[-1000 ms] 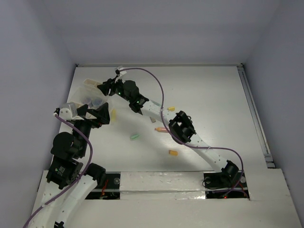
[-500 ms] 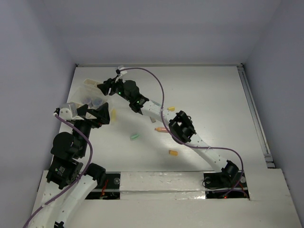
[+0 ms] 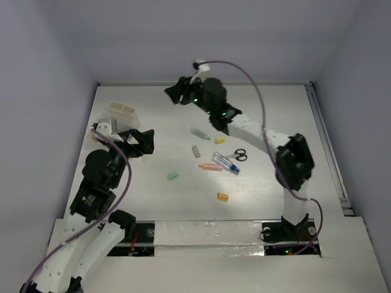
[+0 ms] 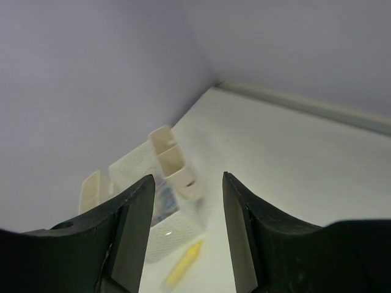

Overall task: Sort the stationery into containers
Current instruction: Place the stationery in the storage box, then pick up the stationery from the center of the board.

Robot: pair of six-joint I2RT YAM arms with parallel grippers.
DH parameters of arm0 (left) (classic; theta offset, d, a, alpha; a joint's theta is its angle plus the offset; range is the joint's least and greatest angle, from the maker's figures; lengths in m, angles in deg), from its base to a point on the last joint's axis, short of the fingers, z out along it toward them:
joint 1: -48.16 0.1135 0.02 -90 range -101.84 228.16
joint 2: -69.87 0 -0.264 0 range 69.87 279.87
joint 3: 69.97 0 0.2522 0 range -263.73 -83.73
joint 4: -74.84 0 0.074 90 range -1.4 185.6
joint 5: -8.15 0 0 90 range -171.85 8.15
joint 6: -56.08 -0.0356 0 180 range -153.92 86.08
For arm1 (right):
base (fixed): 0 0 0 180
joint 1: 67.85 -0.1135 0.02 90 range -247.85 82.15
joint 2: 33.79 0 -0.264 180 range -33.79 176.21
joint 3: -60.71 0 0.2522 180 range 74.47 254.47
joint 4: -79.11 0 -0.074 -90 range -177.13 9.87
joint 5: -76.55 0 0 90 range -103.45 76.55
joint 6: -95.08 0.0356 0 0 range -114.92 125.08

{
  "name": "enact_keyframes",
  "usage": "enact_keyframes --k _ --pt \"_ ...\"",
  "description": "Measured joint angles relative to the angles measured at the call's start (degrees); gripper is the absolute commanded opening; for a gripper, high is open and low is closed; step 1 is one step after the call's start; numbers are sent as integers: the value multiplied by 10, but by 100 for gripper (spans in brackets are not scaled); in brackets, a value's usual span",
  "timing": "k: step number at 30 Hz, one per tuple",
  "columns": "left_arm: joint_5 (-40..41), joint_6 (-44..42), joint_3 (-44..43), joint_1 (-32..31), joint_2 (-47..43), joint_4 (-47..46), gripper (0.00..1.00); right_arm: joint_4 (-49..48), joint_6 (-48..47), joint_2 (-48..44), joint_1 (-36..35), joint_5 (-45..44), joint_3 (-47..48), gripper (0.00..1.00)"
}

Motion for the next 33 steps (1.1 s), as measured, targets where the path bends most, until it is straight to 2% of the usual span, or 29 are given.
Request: enact_keyframes --k 6,9,10,11,12,15,19,26,33 --pt "-70 71 -10 1 121 -16 94 83 9 -283 58 -121 -217 46" --pt "-92 115 -10 0 212 -56 85 111 38 -400 62 -148 -355 45" --pt "-96 128 -10 -7 249 -76 83 126 46 -433 61 -151 -401 45" --pt "-94 141 -10 -16 283 -94 74 144 56 -465 61 -151 -445 45" --pt "-90 152 -11 -31 329 -112 70 158 63 -486 61 -151 -475 45" --pt "-72 169 -30 -93 459 -119 67 210 81 -554 61 -144 -560 46" --pt "-45 177 -88 -148 582 -116 67 251 93 -636 61 -125 -616 46" --pt "24 185 -198 -160 733 -95 58 252 94 -701 61 -88 -653 47" --pt "89 193 -221 -175 785 -46 52 248 78 -696 61 -69 -672 49"
